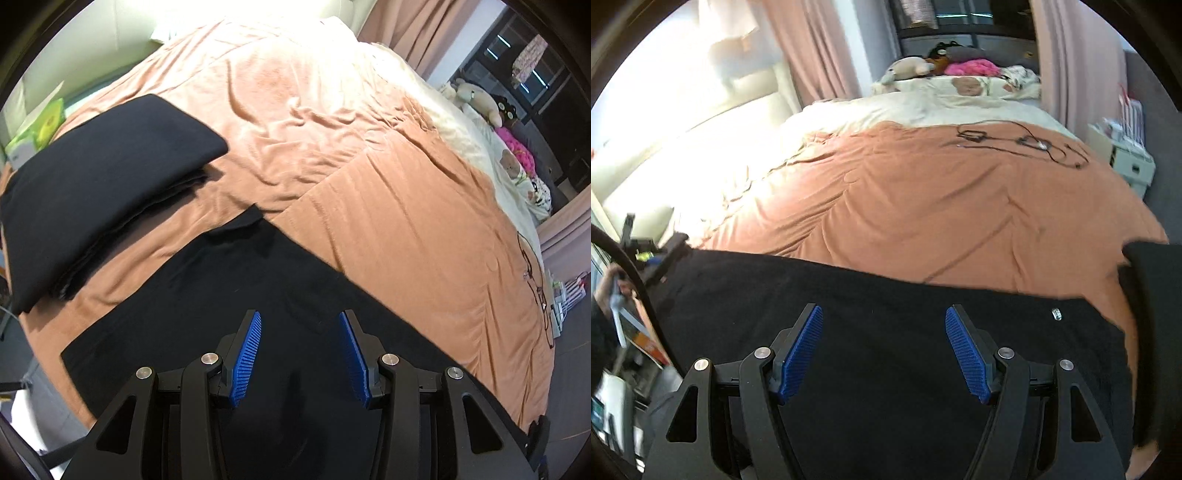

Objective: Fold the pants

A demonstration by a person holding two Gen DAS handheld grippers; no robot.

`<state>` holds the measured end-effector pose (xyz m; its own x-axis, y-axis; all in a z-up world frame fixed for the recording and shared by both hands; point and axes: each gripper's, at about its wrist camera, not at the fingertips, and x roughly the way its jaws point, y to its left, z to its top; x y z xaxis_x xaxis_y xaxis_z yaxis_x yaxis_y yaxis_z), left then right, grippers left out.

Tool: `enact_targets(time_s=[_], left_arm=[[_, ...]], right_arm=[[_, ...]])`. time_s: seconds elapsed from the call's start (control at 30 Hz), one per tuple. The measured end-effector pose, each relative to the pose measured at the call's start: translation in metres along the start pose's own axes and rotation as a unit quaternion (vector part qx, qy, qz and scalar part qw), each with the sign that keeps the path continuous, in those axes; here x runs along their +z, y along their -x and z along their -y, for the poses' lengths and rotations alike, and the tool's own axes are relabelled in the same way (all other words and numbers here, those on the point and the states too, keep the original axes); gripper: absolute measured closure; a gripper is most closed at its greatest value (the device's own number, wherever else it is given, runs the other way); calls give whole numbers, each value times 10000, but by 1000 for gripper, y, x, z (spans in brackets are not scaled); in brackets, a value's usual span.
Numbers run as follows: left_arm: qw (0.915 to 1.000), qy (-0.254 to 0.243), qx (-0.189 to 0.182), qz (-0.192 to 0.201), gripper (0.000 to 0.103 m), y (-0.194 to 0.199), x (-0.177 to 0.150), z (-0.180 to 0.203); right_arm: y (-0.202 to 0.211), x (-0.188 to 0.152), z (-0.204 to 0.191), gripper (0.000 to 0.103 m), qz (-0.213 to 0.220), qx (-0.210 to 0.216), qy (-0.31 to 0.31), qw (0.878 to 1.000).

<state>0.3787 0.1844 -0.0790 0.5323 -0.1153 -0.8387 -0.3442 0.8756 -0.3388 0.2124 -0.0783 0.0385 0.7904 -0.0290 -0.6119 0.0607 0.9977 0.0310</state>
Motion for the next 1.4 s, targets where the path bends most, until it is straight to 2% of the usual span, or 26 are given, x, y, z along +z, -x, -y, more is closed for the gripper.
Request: enact_targets(time_s=[0.27,0.43,0.77,0.9,1.17,1.2,1.27,1.3,1.37,1.4], left_arm=[[9998,-57,39,-170,56,-36,16,28],[9996,-59,98,-277,56,-60,18,40],[9965,65,546,-631,57,-107,20,52],[9941,242,676,-816,70,-120,17,45],[9918,412,774,-927,77,-127,21,39],[9915,417,807,-928,80,-127,21,39],[9911,453,867,-903,88,-126,22,37],[9915,475,833,-880,99,-125,22,36],[9923,518,751,-833,100,-122,22,35],[9930,512,719,-785,100,-119,21,35]], right_arm=[[-64,37,-7,35,-296,346,611,9971],[-103,54,-13,35,-518,579,1080,9911],[-173,71,-34,35,-885,906,1654,9780],[-189,74,-38,35,-971,995,1763,9745],[-216,78,-52,35,-1134,1010,2157,9646],[-220,79,-54,37,-1159,1019,2218,9628],[-228,80,-59,49,-1265,1052,2323,9586],[-232,81,-60,51,-1300,1055,2354,9574],[-239,82,-64,61,-1375,1053,2436,9543],[-241,81,-65,63,-1398,1057,2490,9525]])
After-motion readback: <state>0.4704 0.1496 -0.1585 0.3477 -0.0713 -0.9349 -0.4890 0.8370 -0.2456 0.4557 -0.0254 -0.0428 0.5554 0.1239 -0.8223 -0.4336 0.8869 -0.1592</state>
